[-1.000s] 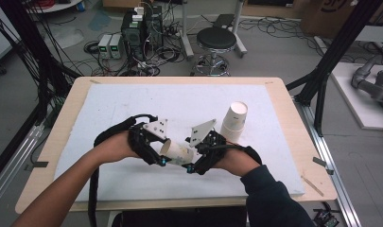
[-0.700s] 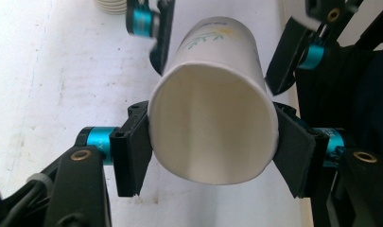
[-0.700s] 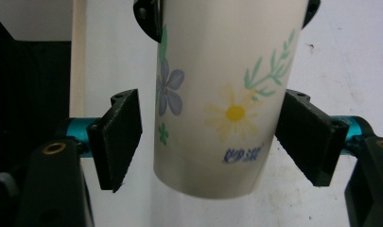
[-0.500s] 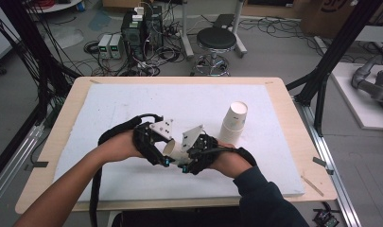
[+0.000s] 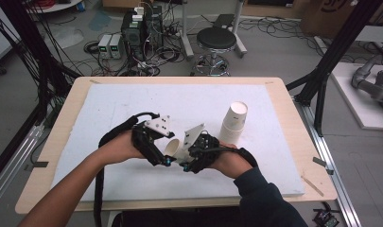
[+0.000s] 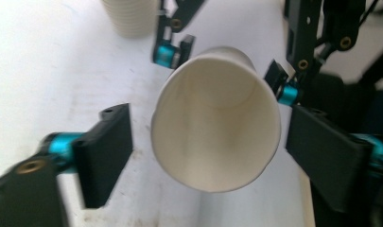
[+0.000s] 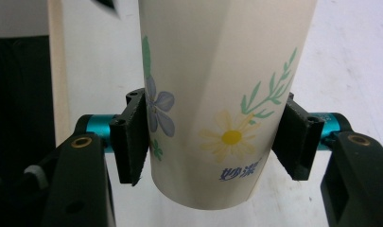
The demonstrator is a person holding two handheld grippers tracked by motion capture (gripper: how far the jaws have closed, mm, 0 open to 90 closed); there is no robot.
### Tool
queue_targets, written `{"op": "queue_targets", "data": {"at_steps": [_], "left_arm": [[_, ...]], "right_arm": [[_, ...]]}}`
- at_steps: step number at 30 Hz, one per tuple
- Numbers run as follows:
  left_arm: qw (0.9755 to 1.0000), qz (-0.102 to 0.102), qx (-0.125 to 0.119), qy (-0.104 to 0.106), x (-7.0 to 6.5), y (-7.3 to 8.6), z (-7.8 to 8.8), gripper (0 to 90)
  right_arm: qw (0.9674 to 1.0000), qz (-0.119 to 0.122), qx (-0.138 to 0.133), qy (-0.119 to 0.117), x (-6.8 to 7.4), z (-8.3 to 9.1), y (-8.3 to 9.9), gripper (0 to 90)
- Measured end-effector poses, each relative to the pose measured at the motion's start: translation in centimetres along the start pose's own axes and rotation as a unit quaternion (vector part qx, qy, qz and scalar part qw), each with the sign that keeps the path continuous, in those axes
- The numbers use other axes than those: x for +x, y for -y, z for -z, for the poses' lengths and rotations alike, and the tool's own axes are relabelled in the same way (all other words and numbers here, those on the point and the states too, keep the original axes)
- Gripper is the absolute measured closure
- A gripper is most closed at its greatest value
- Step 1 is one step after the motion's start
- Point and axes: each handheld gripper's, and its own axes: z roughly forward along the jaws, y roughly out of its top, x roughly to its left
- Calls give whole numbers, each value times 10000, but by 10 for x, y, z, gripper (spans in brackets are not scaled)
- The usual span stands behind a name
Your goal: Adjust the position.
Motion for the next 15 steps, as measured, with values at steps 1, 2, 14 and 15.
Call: {"op": "queue_targets", "data": {"at_steps": [1, 2, 14, 15], "left_arm": [[9998, 41, -190, -22, 2, 3, 3, 144], [9991, 140, -388, -48, 2, 6, 6, 144], [9782, 831, -1750, -751, 5, 52, 26, 149], [9760, 877, -1820, -807, 5, 55, 26, 150]], "right_arm": [[9999, -114, -90, 50, -1, 2, 2, 365], [9995, -260, -148, 110, -3, 4, 5, 364], [9901, -861, -894, 651, -3, 22, 44, 361], [9889, -882, -991, 675, -2, 23, 48, 361]]}}
